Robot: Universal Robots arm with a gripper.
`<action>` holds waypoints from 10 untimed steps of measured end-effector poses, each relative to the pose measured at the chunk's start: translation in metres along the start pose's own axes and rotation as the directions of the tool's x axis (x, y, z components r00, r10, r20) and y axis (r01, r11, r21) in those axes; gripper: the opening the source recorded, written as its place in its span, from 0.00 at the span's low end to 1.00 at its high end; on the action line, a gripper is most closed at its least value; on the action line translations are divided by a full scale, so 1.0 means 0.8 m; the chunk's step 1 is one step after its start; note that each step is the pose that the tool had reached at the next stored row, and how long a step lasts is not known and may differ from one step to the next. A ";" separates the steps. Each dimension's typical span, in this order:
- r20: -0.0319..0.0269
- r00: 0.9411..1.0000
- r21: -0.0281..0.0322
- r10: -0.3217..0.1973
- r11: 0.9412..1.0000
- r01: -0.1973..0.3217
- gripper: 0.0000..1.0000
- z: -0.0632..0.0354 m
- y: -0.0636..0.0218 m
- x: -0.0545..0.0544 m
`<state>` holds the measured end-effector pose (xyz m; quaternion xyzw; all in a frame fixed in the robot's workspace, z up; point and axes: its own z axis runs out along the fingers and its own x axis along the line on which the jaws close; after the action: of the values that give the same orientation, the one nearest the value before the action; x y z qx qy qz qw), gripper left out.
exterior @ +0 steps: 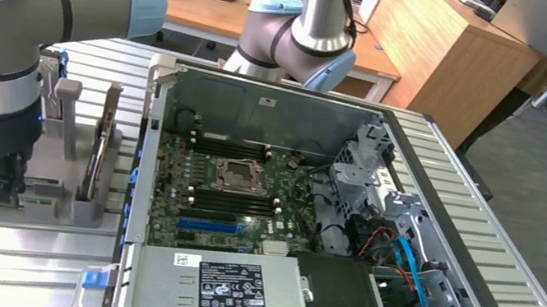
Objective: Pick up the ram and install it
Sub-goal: 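Pick up the ram and move it above insertion slot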
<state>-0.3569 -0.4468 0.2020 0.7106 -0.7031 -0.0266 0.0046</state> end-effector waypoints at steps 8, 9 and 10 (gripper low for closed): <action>0.000 1.000 0.000 0.000 1.000 0.000 0.30 0.000 0.000 0.001; 0.000 1.000 0.000 0.000 1.000 0.000 0.30 0.000 0.000 0.001; 0.000 1.000 0.000 0.000 1.000 0.000 0.30 0.000 0.000 0.001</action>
<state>-0.3566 -0.4476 0.2020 0.7106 -0.7031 -0.0266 0.0047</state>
